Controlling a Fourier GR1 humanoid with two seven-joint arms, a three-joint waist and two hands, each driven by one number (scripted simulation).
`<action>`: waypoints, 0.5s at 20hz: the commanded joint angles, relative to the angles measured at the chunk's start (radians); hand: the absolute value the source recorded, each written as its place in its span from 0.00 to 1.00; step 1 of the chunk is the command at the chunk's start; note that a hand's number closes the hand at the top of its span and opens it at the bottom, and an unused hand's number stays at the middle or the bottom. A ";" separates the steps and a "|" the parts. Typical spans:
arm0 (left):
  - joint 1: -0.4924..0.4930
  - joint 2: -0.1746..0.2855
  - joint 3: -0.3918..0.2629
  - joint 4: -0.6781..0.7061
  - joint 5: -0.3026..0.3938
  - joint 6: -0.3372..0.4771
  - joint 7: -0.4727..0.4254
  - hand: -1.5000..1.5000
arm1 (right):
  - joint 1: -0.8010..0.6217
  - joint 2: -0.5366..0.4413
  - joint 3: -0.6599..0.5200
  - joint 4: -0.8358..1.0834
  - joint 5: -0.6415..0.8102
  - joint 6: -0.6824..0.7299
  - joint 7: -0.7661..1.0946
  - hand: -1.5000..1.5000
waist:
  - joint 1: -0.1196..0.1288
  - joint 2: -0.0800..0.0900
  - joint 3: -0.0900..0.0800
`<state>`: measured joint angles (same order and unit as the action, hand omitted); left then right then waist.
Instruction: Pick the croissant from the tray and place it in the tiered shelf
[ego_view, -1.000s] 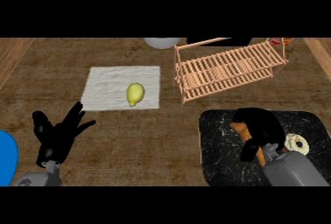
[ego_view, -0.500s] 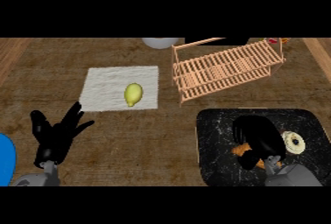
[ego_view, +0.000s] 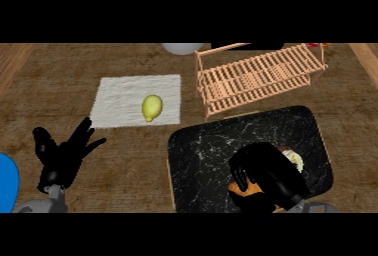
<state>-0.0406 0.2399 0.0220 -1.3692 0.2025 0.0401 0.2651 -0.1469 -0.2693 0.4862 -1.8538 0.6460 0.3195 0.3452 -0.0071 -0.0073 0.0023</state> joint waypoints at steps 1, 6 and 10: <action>0.037 0.004 0.010 0.042 -0.003 -0.018 -0.033 0.50 | 0.030 -0.019 -0.064 -0.262 -0.081 0.041 0.028 1.00 | -0.013 0.001 -0.003; -0.015 0.017 0.023 0.041 0.009 -0.024 0.013 0.50 | -0.065 0.021 -0.197 -0.505 -0.159 0.115 0.266 1.00 | -0.009 0.002 -0.004; -0.012 -0.004 -0.003 -0.011 -0.022 0.019 0.050 0.50 | -0.228 0.001 -0.406 -0.552 -0.331 0.209 0.442 1.00 | 0.001 0.004 -0.003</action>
<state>-0.0423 0.2428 0.0306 -1.3728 0.1999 0.0360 0.2797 -0.2747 -0.2647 0.2268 -2.3210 0.4342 0.4663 0.6528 -0.0097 -0.0074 0.0014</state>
